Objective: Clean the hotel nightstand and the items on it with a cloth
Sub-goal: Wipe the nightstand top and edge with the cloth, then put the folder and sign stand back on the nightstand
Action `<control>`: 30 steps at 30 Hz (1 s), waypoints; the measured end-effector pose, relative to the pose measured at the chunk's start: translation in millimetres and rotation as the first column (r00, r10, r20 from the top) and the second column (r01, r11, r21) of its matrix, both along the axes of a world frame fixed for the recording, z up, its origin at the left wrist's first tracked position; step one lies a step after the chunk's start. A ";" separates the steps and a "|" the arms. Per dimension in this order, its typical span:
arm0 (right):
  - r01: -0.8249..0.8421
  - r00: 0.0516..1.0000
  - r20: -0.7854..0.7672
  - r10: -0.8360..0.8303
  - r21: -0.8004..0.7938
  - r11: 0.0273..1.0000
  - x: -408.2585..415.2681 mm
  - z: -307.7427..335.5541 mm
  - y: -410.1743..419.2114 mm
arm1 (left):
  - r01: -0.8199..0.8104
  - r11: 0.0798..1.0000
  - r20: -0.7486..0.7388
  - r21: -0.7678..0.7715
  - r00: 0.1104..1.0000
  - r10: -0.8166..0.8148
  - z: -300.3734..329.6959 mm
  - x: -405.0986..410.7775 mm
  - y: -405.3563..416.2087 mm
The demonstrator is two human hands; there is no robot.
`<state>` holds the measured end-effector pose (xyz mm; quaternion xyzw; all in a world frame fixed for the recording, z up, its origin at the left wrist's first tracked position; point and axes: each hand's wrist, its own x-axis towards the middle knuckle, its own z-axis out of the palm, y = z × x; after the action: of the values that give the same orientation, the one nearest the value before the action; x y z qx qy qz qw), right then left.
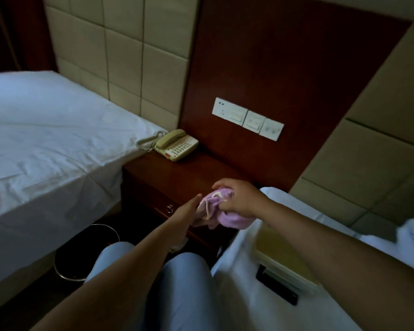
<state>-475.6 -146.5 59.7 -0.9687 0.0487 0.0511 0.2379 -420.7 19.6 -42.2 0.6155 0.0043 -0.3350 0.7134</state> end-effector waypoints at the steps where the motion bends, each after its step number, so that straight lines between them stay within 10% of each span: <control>1: 0.042 0.999 0.016 -0.044 0.081 0.996 -12.6 3.8 -6.3 | 0.058 0.996 -0.006 -0.066 0.998 -0.058 6.8 -13.1 -5.1; 7: 0.246 0.969 -0.065 -0.238 0.184 0.951 -87.5 -5.0 -45.7 | 0.416 0.887 -0.068 -0.200 0.898 -0.436 30.4 -93.8 -29.7; 15: 0.154 0.954 -0.232 -0.188 -0.158 0.975 -203.6 -51.6 -65.5 | 0.752 0.620 -0.147 0.225 0.655 -0.741 -18.9 -180.1 -67.7; 19: 0.109 0.942 -0.275 -0.193 -0.293 0.950 -235.0 -85.4 -72.1 | 0.727 0.518 0.057 0.450 0.556 -0.829 -27.9 -206.9 -88.4; 26: 0.171 0.927 -0.287 -0.240 -0.246 0.954 -259.4 -117.1 -73.2 | 0.355 0.463 0.080 0.812 0.718 -0.691 -10.0 -191.8 -98.1; 30: 0.068 0.925 -0.350 -0.145 -0.222 0.973 -254.3 -108.5 -76.0 | 0.281 0.452 0.249 0.846 0.542 -0.802 -11.6 -170.5 -98.4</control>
<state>-729.9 -222.4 -48.8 -0.9577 0.1497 0.2112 0.1257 -591.2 -78.7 -53.8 0.8764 -0.3134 -0.3036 0.2038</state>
